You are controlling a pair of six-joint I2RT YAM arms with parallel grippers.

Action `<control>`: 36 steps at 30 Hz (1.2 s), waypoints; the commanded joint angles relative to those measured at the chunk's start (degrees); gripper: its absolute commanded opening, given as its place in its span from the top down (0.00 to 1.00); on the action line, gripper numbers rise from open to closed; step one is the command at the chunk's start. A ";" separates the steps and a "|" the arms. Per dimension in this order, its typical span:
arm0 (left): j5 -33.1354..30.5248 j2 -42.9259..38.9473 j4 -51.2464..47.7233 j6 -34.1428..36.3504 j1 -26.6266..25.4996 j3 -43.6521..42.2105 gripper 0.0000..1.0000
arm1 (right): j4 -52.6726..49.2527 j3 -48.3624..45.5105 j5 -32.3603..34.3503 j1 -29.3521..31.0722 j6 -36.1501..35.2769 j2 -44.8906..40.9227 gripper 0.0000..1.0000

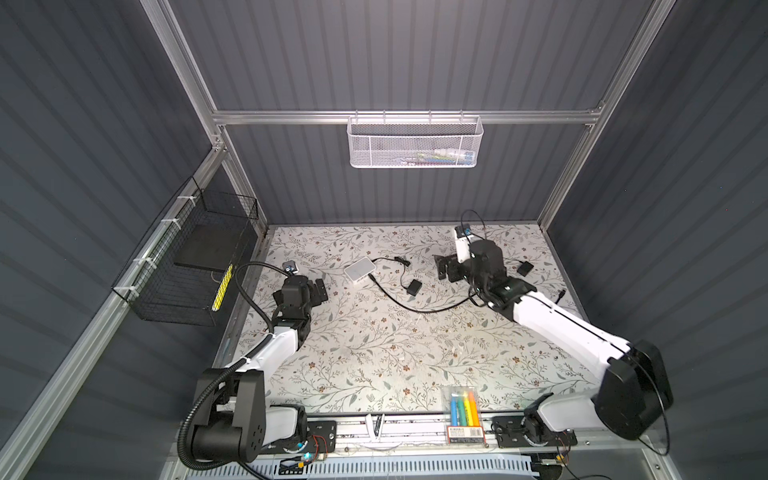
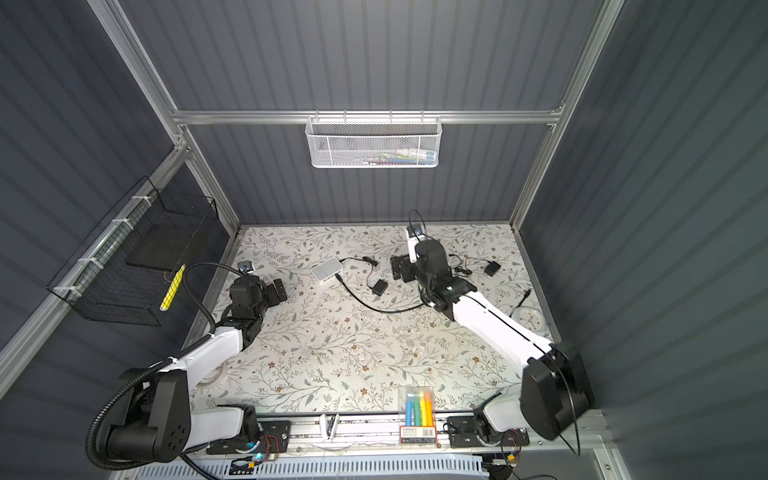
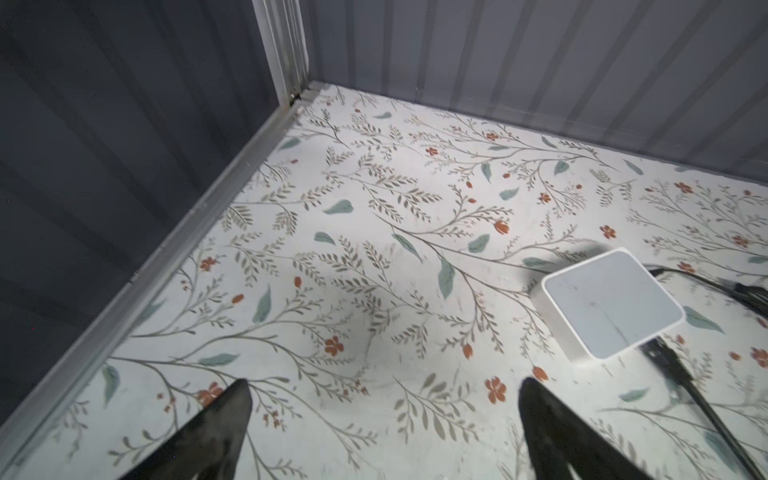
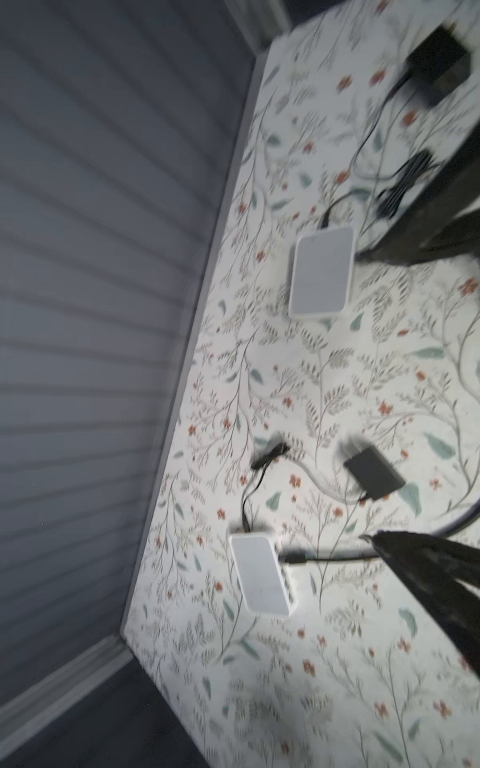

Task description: Insert the plug into the switch port

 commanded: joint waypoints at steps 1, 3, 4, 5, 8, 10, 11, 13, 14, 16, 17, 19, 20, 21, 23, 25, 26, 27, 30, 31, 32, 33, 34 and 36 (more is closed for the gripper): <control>-3.69 3.51 6.67 4.41 0.56 -2.29 0.00 | 3.28 -7.96 7.85 -5.05 -0.10 -6.05 0.01; -1.81 5.97 8.92 3.90 0.80 -3.11 0.00 | 3.72 -12.47 10.77 -9.37 0.36 -10.66 0.01; -0.94 7.53 10.09 3.68 0.81 -3.33 0.00 | 3.97 -14.72 10.99 -12.32 1.12 -13.54 0.01; -0.30 9.01 11.12 3.42 0.81 -3.51 0.00 | 4.03 -16.60 10.54 -14.97 2.16 -15.61 0.01; 0.42 12.58 15.24 3.72 0.81 -3.95 0.00 | 5.68 -22.31 8.67 -22.56 4.85 -21.04 0.01; 1.44 12.98 19.39 5.49 0.80 -5.38 0.00 | 7.34 -25.61 9.40 -25.48 6.29 -22.98 0.01; 1.29 13.36 21.78 6.37 0.81 -5.84 0.00 | 8.40 -26.96 9.95 -26.12 6.78 -23.26 0.01; 0.43 14.59 23.35 8.13 0.81 -5.54 0.00 | 12.63 -29.94 10.56 -26.79 7.05 -22.73 0.01; 0.95 15.78 25.98 9.24 0.81 -6.07 0.00 | 14.26 -31.08 10.56 -26.86 7.19 -22.10 0.01; 1.57 20.47 32.71 9.74 0.96 -7.11 0.00 | 17.36 -32.83 10.22 -26.92 7.51 -20.04 0.01; 2.68 22.78 35.50 10.10 0.94 -7.48 0.00 | 18.68 -33.33 10.29 -27.06 7.67 -19.16 0.01; 4.05 22.11 31.97 10.30 1.03 -6.19 0.00 | 21.59 -34.42 10.04 -27.06 7.53 -17.10 0.01; 3.99 22.94 33.27 10.48 1.07 -6.42 0.00 | 22.93 -35.01 9.76 -27.06 7.34 -16.46 0.01; 4.51 23.57 36.42 11.08 1.08 -6.77 0.00 | 24.73 -35.66 9.54 -27.11 6.94 -15.55 0.01; 5.21 22.66 32.85 10.78 1.16 -6.27 0.00 | 30.41 -37.55 9.25 -27.13 5.88 -13.30 0.01; 5.49 22.97 33.71 10.80 1.33 -6.22 0.00 | 34.67 -37.75 9.30 -27.17 4.96 -10.20 0.01; 5.58 22.68 32.39 10.74 1.34 -6.04 0.00 | 33.82 -37.12 8.35 -27.34 4.68 -9.69 0.01; 5.75 23.00 33.32 10.75 1.43 -6.26 0.00 | 35.80 -37.20 7.41 -27.50 4.08 -8.60 0.01; 5.77 22.88 33.04 10.66 1.51 -6.08 0.00 | 44.43 -37.65 4.98 -27.94 2.99 -4.50 0.01; 5.78 23.02 33.40 10.66 1.51 -6.17 0.00 | 46.24 -37.31 3.69 -27.94 2.14 -2.71 0.01; 5.73 23.06 33.63 10.66 1.51 -6.28 0.00 | 48.82 -37.10 3.24 -28.03 1.61 -0.47 0.01; 5.72 22.96 33.49 10.66 1.51 -6.25 0.00 | 51.74 -36.89 3.05 -28.12 1.47 3.08 0.01; 5.67 22.97 33.53 10.66 1.51 -6.28 0.00 | 54.49 -36.54 1.68 -28.08 0.45 5.22 0.01; 5.61 22.98 33.73 10.66 1.47 -6.34 0.00 | 50.13 -35.44 -0.66 -28.19 0.39 5.11 0.01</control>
